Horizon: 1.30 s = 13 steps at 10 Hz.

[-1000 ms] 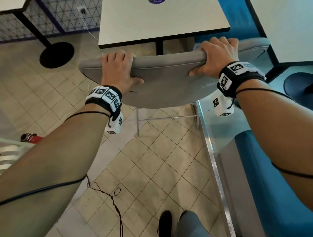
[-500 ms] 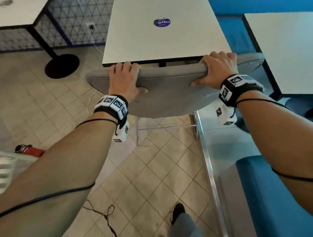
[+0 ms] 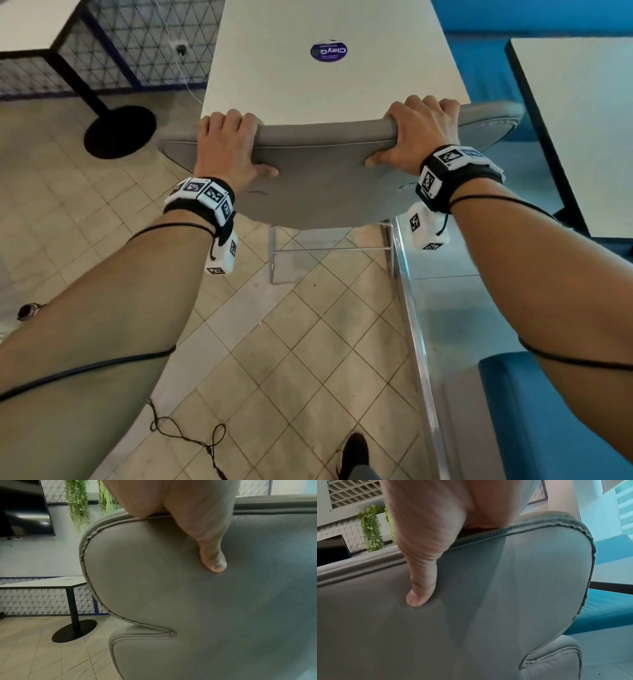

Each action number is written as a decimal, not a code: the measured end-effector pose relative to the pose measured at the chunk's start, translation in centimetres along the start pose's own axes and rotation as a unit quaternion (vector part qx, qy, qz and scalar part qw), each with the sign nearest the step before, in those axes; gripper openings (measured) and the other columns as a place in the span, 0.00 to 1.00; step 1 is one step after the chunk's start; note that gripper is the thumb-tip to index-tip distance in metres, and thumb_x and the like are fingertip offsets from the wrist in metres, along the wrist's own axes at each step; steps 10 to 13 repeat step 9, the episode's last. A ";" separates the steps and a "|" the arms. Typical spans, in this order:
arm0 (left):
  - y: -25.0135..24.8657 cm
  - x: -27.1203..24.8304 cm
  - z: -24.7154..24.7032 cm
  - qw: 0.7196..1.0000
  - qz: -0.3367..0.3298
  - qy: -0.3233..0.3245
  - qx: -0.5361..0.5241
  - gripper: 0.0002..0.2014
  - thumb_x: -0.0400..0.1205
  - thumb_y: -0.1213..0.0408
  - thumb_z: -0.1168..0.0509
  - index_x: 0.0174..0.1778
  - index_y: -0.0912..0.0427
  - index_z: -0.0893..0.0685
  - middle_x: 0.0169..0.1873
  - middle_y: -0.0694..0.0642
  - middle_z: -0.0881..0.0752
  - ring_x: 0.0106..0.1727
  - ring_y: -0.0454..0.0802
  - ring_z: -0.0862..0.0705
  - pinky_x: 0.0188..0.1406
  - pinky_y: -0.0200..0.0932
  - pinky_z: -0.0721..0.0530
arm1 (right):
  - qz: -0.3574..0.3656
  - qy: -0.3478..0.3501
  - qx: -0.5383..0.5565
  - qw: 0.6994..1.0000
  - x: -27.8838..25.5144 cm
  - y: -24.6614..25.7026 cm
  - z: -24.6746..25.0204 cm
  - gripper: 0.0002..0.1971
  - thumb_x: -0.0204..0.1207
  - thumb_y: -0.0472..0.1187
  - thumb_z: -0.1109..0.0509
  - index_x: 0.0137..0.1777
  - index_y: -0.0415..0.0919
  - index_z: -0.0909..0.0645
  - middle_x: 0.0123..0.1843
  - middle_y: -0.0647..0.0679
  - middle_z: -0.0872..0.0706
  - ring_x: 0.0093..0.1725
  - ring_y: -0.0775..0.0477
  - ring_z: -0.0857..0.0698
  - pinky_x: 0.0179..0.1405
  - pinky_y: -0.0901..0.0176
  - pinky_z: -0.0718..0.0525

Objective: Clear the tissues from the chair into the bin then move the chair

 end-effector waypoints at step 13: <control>-1.5 -19.1 -13.0 0.885 0.053 0.412 -0.210 0.29 0.83 0.51 0.36 0.82 0.42 0.35 0.82 0.53 0.32 0.79 0.53 0.31 0.79 0.51 0.32 | -0.148 -0.111 0.147 0.972 -10.5 1.2 -3.0 0.34 0.76 0.47 0.32 0.82 0.53 0.38 0.86 0.46 0.40 0.86 0.40 0.44 0.84 0.35 0.46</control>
Point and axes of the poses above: each hand's wrist, its own x-axis towards the middle knuckle, its own z-axis out of the back of the hand, y = z × x, the point moved 10 cm from there along x, towards the middle knuckle
